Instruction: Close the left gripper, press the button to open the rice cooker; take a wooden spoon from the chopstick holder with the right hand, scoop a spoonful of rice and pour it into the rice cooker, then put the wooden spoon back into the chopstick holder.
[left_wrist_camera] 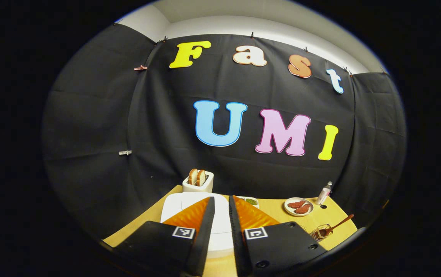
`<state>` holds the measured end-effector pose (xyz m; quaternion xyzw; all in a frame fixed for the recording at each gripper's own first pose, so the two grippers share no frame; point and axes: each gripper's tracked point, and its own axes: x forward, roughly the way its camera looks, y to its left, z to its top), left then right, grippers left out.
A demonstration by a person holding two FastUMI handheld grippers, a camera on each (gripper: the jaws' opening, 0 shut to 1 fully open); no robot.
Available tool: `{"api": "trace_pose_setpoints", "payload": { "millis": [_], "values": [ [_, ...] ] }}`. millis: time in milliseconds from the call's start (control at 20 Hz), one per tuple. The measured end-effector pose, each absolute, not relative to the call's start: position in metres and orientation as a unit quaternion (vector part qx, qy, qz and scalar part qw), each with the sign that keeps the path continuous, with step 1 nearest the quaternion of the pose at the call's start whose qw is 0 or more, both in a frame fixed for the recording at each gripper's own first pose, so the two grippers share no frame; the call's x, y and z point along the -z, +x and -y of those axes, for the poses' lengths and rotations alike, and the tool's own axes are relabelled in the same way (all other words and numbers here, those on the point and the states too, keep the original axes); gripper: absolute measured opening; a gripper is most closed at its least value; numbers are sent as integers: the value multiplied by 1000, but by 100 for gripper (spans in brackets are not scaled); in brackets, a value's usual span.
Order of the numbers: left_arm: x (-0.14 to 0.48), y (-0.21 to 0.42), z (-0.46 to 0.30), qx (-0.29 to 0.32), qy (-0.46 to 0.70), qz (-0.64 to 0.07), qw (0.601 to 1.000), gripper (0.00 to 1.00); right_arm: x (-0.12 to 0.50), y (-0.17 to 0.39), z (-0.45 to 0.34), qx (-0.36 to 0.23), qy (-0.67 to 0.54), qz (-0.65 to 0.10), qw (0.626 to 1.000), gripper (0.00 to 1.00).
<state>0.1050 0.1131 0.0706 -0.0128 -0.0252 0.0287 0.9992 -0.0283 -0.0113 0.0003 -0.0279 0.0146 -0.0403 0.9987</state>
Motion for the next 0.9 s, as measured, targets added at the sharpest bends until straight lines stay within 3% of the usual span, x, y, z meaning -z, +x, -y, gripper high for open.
{"api": "trace_pose_setpoints", "payload": {
  "millis": [200, 550, 900],
  "values": [
    [-67, 138, -142, -43, -4, 8, 999, 8, 5, -41, 21, 65, -22, -25, 997, 98],
    [9, 197, -154, 8, -20, -103, 994, 6, 5, -52, 25, 91, -24, -29, 995, 98],
    [76, 218, -153, 28, -16, -184, 982, 7, 13, -65, 20, 97, -24, -43, 994, 98]
  ]
}}
